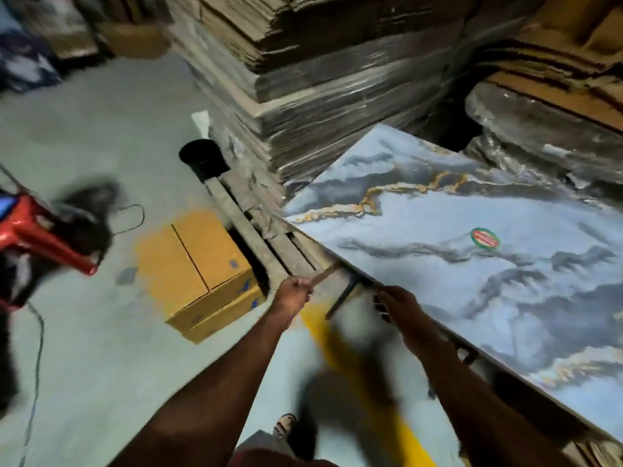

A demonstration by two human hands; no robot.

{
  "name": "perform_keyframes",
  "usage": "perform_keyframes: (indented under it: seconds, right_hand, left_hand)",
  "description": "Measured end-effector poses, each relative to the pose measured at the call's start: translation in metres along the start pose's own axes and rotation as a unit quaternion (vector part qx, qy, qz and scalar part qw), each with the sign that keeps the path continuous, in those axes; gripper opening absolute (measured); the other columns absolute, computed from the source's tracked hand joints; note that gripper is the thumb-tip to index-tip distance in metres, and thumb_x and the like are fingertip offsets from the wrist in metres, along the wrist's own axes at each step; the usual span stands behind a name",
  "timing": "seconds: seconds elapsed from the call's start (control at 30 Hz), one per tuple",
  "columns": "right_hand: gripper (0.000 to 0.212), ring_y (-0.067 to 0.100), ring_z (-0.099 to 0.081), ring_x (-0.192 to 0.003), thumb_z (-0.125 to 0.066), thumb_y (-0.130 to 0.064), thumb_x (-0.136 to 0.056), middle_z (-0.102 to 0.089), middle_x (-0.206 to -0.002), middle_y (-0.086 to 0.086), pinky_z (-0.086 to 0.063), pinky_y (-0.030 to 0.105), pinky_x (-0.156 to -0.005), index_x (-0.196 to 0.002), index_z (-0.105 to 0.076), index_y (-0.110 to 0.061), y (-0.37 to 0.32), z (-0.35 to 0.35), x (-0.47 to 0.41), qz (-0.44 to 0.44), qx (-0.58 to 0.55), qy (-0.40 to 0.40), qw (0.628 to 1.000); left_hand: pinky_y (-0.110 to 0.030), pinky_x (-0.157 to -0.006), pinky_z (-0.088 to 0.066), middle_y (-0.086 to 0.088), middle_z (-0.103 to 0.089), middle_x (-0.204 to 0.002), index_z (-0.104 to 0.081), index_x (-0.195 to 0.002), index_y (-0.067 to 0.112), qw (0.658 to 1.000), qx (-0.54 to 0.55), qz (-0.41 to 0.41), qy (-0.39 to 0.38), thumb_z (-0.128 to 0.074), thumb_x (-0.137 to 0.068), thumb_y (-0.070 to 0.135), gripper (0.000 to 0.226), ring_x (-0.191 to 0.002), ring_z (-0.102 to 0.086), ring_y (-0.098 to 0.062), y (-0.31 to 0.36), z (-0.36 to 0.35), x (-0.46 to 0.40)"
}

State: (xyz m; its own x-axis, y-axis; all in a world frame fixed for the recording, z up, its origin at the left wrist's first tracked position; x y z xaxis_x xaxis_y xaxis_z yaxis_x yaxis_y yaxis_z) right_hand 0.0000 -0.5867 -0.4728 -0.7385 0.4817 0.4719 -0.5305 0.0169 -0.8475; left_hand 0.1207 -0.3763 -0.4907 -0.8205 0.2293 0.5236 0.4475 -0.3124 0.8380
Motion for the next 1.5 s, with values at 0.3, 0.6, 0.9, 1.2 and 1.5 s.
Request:
perform_keyframes:
  seconds: [0.3,0.6,0.9,1.2,1.5]
  right_hand:
    - [0.025,0.017,-0.045,-0.062,-0.06,-0.013,-0.09,-0.051,-0.068,0.007,-0.036,0.029,-0.057,-0.067,-0.053,-0.017,-0.041,-0.172,-0.07,0.033,0.11,-0.15,0.982]
    - [0.025,0.016,-0.053,-0.068,-0.061,-0.007,-0.087,-0.064,-0.076,0.001,-0.04,0.027,-0.062,-0.081,-0.068,-0.029,-0.005,-0.304,-0.166,0.014,0.171,-0.262,0.95]
    - [0.051,0.016,-0.051,-0.112,-0.066,-0.015,-0.089,-0.054,-0.124,0.003,-0.041,0.028,-0.087,-0.138,-0.05,-0.013,0.033,-0.448,-0.265,-0.034,0.225,-0.292,0.929]
    - [0.078,0.03,-0.04,-0.138,-0.071,-0.029,-0.085,-0.041,-0.151,0.014,-0.03,0.043,-0.116,-0.151,-0.035,-0.009,0.108,-0.547,-0.369,0.002,0.387,-0.229,0.893]
    - [0.08,0.018,-0.049,-0.132,-0.078,-0.049,-0.072,-0.052,-0.144,-0.002,-0.037,0.038,-0.114,-0.143,-0.047,-0.028,0.126,-0.573,-0.43,0.009,0.337,-0.171,0.926]
  left_hand:
    - [-0.013,-0.04,-0.016,-0.003,-0.046,-0.072,-0.047,-0.076,0.018,0.98,0.132,0.13,0.068,-0.034,-0.098,0.012,0.027,-0.049,-0.032,-0.011,-0.045,0.158,-0.061]
    - [-0.015,-0.044,-0.037,-0.006,-0.05,-0.08,-0.052,-0.083,0.014,0.89,0.34,0.228,0.199,-0.034,-0.101,0.01,0.025,-0.064,-0.042,-0.016,-0.136,0.24,-0.066]
    - [-0.017,-0.042,-0.024,-0.003,-0.041,-0.073,-0.047,-0.077,0.02,0.879,0.305,0.262,0.258,-0.044,-0.1,0.006,0.027,-0.056,-0.034,-0.012,-0.23,0.315,-0.176]
    - [-0.041,-0.101,-0.043,-0.023,-0.048,-0.139,-0.036,-0.144,0.006,0.844,0.15,0.362,0.365,-0.059,-0.095,0.029,0.059,-0.125,-0.05,-0.038,-0.34,0.391,-0.303]
    - [-0.028,-0.084,-0.043,-0.01,-0.066,-0.097,-0.06,-0.104,-0.002,0.889,0.206,0.233,0.335,-0.046,-0.101,0.009,0.018,-0.093,-0.059,-0.017,-0.38,0.427,-0.334]
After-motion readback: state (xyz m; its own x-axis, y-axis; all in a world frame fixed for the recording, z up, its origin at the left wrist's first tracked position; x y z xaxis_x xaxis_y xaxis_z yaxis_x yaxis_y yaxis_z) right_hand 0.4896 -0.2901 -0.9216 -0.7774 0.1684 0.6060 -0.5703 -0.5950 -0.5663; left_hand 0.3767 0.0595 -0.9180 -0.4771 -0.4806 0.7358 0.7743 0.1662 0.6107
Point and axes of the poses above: each hand's wrist, its own x-axis away from the middle knuckle, its own z-axis out of the back of the hand, y = z × x, the point moved 4 cm from there along -x, towards the middle knuckle
